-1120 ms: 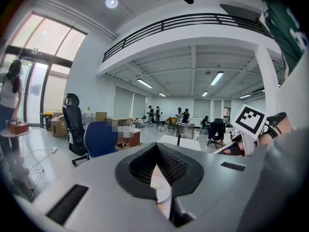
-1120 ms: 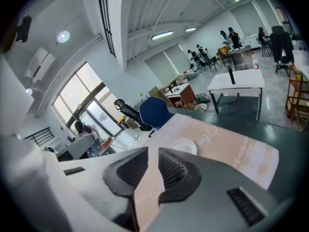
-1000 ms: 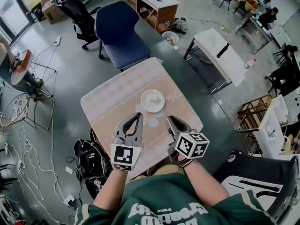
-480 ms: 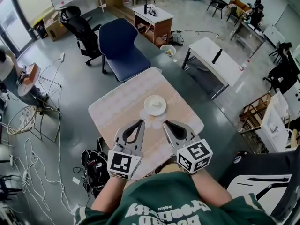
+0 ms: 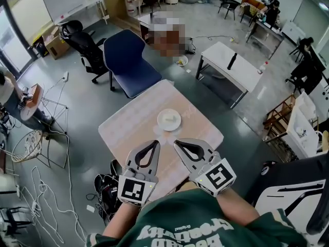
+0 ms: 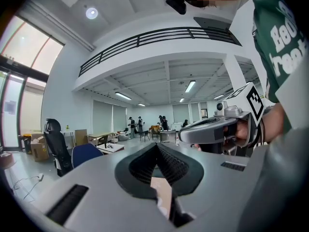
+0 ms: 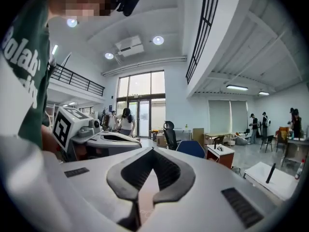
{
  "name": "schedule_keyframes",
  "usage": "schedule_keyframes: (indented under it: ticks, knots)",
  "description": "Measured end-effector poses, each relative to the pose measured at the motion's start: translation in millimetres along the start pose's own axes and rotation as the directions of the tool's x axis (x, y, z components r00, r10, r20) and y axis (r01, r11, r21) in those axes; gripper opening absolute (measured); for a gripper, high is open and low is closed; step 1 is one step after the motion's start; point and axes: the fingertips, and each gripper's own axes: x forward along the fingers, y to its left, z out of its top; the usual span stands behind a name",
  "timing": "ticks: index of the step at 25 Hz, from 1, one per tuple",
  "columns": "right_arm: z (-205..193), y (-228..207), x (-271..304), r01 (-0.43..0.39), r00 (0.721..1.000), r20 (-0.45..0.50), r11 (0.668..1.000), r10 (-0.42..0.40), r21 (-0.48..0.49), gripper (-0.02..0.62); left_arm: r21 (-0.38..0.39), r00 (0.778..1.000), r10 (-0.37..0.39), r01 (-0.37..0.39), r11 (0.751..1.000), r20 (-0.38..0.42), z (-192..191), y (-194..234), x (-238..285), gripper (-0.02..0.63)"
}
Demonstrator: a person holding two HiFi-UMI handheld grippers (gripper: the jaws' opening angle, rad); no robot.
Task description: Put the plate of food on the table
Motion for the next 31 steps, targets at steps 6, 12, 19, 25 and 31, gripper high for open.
schedule_keyframes:
  ticks: [6,12,19,25,31]
  knots:
    - [2.3,-0.7,-1.4,0.027,0.999,-0.017,0.999,-0.028,-0.046,0.014,0.033,1.000,-0.005,0.006,0.999,-0.009,-0.4,-2.9,1.8,0.009]
    - [1.2,-0.9,5.8,0.035,0.999,-0.030,0.998,-0.036,-0.057,0.014,0.042,1.000,-0.006,0.006,0.999,-0.008,0.5,1.5,1.1,0.009]
    - [-2.5,3.8,11.4,0.017,0.999,-0.044,0.998,-0.020,-0.060,0.014,0.045,1.000,-0.002,0.002,0.999,0.000,-0.5,5.4,2.8,0.009]
    - [-1.1,-1.2,15.4,0.019,0.999,-0.044,0.998,-0.022,-0.056,0.014,0.047,1.000,-0.007,0.007,0.999,-0.004,-1.0,7.2,7.3,0.009]
    - [-4.6,-3.4,19.5,0.014,0.999,-0.047,0.998,-0.016,-0.053,0.014,0.053,1.000,-0.002,0.003,0.999,-0.007,-3.8,10.0,12.6,0.009]
